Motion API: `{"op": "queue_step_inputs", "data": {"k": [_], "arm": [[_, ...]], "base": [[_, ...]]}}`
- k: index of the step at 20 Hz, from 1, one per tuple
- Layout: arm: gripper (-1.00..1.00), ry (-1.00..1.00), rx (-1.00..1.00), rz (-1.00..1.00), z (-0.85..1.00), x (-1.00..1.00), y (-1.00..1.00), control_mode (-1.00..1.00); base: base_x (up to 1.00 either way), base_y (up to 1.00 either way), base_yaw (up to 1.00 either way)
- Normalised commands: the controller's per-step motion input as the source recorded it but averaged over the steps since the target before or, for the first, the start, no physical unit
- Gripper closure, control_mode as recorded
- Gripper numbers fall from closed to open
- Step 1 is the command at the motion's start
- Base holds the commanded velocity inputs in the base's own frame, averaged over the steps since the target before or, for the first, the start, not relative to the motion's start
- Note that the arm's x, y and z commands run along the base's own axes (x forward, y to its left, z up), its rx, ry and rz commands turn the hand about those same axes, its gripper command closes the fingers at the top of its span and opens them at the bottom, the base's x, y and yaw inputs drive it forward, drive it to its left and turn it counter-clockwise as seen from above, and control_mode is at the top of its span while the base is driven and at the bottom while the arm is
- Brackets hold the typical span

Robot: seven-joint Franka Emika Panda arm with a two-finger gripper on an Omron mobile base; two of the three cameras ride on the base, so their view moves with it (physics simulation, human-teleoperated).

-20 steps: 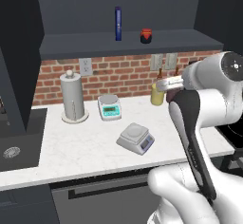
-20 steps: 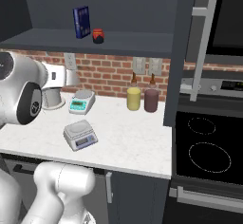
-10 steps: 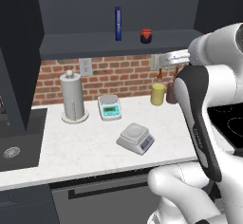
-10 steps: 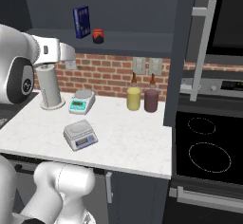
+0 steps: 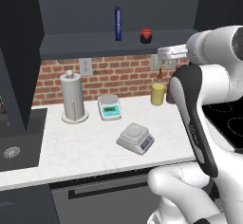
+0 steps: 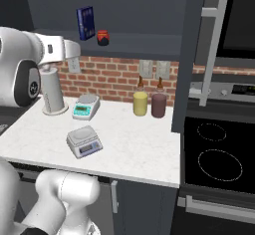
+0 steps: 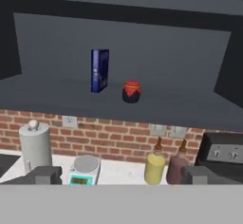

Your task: Pick the jam and place it on the digital scale for weighing, and close the cabinet.

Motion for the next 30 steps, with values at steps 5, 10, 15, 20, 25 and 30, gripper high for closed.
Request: {"op": "queue_step_inputs", "data": {"k": [5, 10, 15, 20, 25, 30], "arm": [[-1.0, -0.1, 0.02, 0.0, 0.01, 0.4, 0.0, -1.0], [-1.0, 0.03, 0.0, 0.0, 0.08, 0.2, 0.0, -1.0], [-1.0, 0.12, 0.0, 0.0, 0.04, 0.4, 0.0, -1.0], [-1.0, 0.09, 0.0, 0.0, 0.0, 0.47, 0.0, -1.0], [-1.0, 0.13, 0.0, 0.0, 0.0, 0.46, 0.0, -1.0], [-1.0, 0.12, 0.0, 0.0, 0.0, 0.44, -0.03, -1.0]], "base": [[0.0, 0.0, 0.0], [0.0, 0.0, 0.0], [0.0, 0.0, 0.0], [0.0, 0.0, 0.0], [0.0, 0.0, 0.0], [0.0, 0.0, 0.0]]}}
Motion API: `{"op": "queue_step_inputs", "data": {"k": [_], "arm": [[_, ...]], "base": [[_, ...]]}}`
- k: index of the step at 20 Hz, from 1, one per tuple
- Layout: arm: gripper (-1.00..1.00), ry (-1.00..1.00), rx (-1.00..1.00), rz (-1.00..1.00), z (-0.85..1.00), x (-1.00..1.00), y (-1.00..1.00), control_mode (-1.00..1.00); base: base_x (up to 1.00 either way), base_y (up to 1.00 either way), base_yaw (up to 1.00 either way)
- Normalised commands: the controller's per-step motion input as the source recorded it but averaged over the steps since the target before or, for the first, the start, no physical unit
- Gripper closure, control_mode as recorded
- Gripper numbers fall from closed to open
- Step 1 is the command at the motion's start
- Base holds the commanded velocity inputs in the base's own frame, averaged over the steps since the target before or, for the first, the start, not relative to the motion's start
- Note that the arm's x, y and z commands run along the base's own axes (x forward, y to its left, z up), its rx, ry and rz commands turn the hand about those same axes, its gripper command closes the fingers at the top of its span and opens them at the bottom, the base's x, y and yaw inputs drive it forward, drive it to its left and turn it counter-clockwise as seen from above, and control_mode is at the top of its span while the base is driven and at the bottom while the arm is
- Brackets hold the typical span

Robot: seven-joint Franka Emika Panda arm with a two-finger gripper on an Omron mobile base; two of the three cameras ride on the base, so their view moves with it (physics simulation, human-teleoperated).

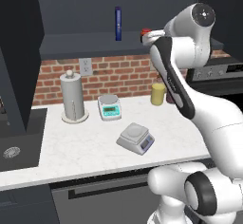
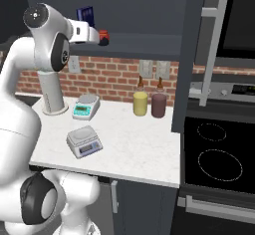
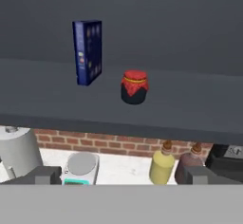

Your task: Pick the jam and place it on the digital scale for weighing, and close the cabinet.

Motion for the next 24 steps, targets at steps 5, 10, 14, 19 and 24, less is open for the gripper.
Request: {"op": "queue_step_inputs", "data": {"k": [5, 10, 14, 19, 24], "arm": [[-1.0, 0.15, 0.0, 0.0, 0.0, 0.54, 0.0, -1.0], [-1.0, 0.03, 0.0, 0.0, -0.03, 0.38, -0.05, -1.0], [-1.0, -0.04, 0.02, 0.0, -0.17, 0.28, -0.18, -1.0], [-1.0, -0.07, 0.02, 0.0, -0.18, 0.32, -0.08, -1.0], [-1.0, -0.02, 0.0, 0.0, -0.11, 0.47, 0.0, -1.0]], "base": [[0.0, 0.0, 0.0], [0.0, 0.0, 0.0], [0.0, 0.0, 0.0], [0.0, 0.0, 0.0], [0.0, 0.0, 0.0]]}}
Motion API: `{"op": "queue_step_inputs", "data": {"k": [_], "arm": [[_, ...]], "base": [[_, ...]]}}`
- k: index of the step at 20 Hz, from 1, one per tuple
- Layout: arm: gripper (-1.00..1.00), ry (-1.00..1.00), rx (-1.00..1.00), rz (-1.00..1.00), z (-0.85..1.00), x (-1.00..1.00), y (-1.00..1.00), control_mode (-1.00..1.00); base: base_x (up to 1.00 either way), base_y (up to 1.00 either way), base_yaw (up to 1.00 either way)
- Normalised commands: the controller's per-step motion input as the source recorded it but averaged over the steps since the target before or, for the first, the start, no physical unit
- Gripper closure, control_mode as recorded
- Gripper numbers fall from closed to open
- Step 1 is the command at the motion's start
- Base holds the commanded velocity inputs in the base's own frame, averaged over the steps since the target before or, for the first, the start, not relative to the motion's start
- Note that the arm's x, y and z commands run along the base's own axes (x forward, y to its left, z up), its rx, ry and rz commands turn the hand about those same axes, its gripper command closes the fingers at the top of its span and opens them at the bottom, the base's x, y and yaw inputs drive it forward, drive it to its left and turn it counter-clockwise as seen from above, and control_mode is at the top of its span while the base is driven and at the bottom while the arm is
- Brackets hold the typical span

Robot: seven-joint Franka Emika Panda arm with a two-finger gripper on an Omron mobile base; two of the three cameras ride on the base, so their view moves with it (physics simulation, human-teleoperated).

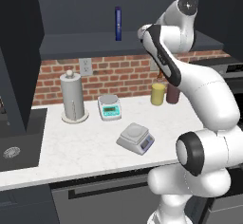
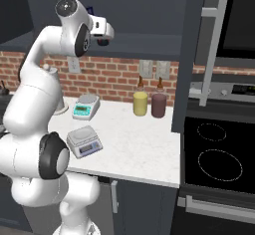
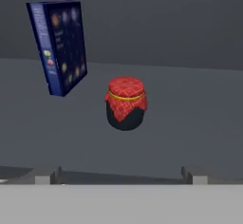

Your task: Pick the jam and place it on the digital scale for weighing, and close the cabinet.

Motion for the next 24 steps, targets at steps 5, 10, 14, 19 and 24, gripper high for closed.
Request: {"op": "queue_step_inputs", "data": {"k": [5, 10, 14, 19, 24], "arm": [[-1.0, 0.03, 0.0, 0.0, -0.01, 0.44, 0.0, -1.0], [-1.0, 0.01, 0.0, 0.0, -0.01, 0.38, 0.0, -1.0], [-1.0, 0.0, 0.0, 0.0, -0.03, 0.46, 0.0, -1.0], [-1.0, 0.0, 0.0, 0.0, 0.0, 0.42, 0.0, -1.0], [-1.0, 0.0, 0.0, 0.0, -0.02, 0.37, 0.0, -1.0]], "base": [[0.0, 0.0, 0.0], [0.0, 0.0, 0.0], [0.0, 0.0, 0.0], [0.0, 0.0, 0.0], [0.0, 0.0, 0.0]]}}
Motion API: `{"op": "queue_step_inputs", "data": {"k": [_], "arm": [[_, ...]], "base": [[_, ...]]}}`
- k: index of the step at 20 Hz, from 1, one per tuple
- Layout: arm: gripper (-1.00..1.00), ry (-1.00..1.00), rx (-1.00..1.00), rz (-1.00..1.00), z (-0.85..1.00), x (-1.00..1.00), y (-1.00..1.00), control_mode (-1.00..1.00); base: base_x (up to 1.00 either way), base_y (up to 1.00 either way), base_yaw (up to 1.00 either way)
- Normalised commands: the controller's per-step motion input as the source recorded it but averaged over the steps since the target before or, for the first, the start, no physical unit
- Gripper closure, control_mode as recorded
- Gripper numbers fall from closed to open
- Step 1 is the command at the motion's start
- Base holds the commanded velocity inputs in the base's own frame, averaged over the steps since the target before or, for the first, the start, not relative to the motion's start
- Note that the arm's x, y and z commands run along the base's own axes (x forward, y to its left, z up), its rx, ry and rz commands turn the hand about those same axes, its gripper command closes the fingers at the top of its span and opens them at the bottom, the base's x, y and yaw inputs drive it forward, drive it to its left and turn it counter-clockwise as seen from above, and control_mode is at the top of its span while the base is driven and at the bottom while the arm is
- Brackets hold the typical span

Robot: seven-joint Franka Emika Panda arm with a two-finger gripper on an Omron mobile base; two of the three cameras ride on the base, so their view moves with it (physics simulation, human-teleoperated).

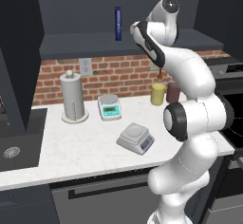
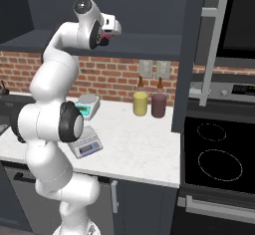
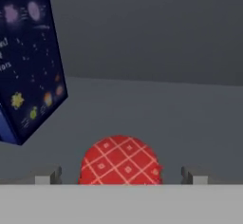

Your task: Pick the jam and place it on the digital scale for weighing, and close the cabinet.

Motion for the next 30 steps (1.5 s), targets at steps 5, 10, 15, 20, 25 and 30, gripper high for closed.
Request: {"op": "queue_step_inputs", "data": {"k": [5, 10, 15, 20, 25, 30], "arm": [[-1.0, 0.0, 0.0, 0.0, -0.09, 0.31, 0.0, -1.0], [1.0, 0.0, 0.0, 0.0, -0.17, 0.14, 0.0, -1.0], [1.0, 0.0, 0.0, 0.0, -0.17, 0.01, 0.0, -1.0], [1.0, -0.01, 0.0, 0.0, -0.21, -0.04, 0.0, -1.0], [1.0, -0.29, 0.04, 0.0, -0.01, -0.88, -0.13, -1.0], [1.0, -0.12, 0.17, 0.0, 0.03, -1.0, -0.03, -1.0]], "base": [[0.0, 0.0, 0.0], [0.0, 0.0, 0.0], [0.0, 0.0, 0.0], [0.0, 0.0, 0.0], [0.0, 0.0, 0.0], [0.0, 0.0, 0.0]]}}
